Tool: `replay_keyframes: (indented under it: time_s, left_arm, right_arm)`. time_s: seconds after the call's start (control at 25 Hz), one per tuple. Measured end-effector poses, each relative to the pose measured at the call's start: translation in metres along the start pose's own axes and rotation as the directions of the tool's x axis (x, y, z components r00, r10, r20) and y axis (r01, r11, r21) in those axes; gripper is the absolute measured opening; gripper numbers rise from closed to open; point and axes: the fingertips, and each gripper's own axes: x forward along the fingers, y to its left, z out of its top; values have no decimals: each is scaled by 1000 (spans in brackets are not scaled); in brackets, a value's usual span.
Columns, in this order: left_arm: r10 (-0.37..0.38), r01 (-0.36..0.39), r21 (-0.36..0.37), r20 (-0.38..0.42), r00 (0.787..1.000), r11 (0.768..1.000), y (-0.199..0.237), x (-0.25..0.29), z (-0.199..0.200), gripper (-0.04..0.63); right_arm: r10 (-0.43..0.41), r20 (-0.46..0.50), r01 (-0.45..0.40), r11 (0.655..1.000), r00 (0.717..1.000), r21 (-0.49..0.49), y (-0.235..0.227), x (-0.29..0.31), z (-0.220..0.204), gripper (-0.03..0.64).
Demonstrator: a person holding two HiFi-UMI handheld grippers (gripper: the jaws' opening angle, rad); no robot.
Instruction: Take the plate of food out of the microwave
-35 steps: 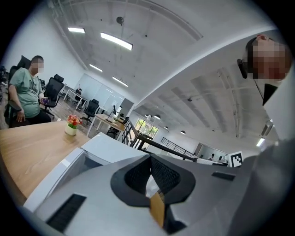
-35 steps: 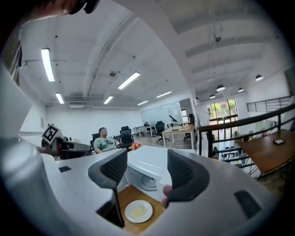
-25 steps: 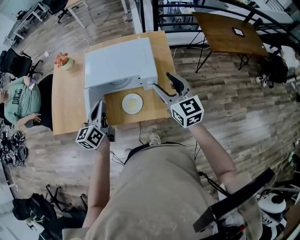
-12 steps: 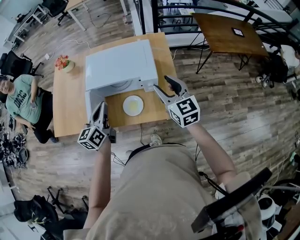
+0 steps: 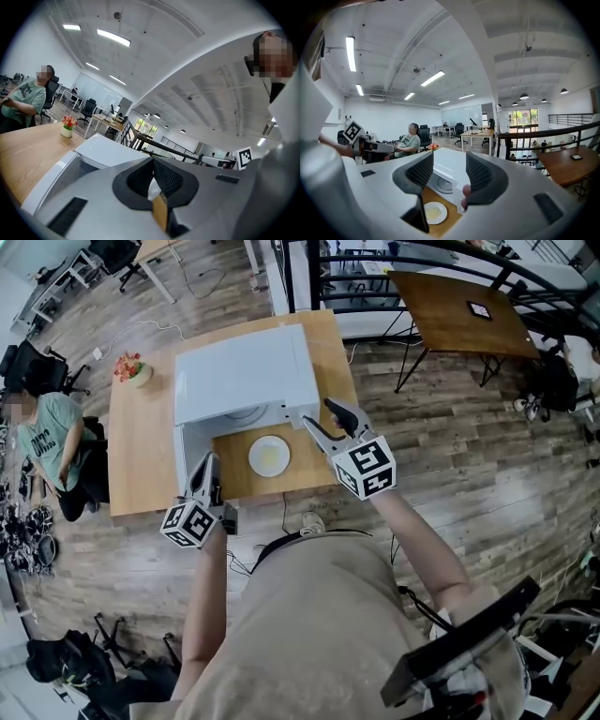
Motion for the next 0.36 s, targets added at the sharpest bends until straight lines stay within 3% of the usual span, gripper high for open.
replay_keyframes:
  time_s: [0.36]
  left_arm:
    - [-18,18,-45,-5,1000,999,-3,-6,-8,5]
  right_arm:
    - [45,-17,-44,998,999,40,17,3,-6,227]
